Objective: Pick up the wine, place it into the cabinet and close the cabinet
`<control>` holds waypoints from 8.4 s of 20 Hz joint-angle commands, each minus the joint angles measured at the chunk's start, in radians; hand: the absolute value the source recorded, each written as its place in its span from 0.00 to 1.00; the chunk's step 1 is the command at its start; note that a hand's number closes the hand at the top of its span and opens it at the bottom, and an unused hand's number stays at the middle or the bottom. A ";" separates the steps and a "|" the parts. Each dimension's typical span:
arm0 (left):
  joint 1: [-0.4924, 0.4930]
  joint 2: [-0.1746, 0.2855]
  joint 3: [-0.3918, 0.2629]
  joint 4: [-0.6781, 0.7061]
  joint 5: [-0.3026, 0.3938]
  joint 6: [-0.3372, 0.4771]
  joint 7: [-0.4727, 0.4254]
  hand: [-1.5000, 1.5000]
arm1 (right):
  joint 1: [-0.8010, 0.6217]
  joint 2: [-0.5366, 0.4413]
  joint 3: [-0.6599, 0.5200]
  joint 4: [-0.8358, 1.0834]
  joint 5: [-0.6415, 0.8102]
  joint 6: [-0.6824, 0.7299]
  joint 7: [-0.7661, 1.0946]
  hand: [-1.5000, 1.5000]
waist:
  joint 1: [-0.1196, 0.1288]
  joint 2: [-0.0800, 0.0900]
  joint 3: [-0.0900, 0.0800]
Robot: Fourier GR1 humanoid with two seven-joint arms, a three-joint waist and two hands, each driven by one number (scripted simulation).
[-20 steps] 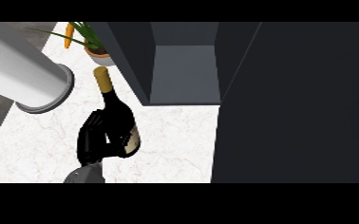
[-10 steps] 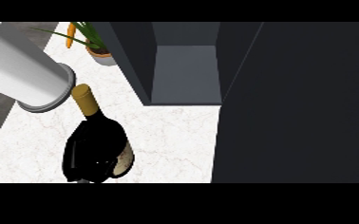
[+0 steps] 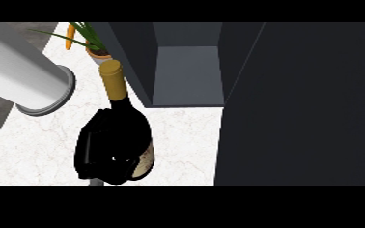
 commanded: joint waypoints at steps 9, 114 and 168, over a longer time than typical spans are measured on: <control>-0.219 -0.011 -0.245 -0.106 0.012 0.432 0.244 1.00 | 0.002 -0.030 -0.100 -0.166 -0.162 0.017 0.088 0.00 | -0.006 0.006 0.000; -1.116 0.048 -0.117 1.250 0.346 0.368 -0.311 0.00 | 0.183 0.061 -0.037 -0.160 -0.108 0.156 -0.030 0.00 | 0.002 0.002 -0.001; 0.206 0.469 -0.403 -0.422 0.211 0.463 -0.160 0.00 | 0.091 -0.039 0.421 -0.185 0.006 0.240 0.120 1.00 | 0.031 -0.003 -0.005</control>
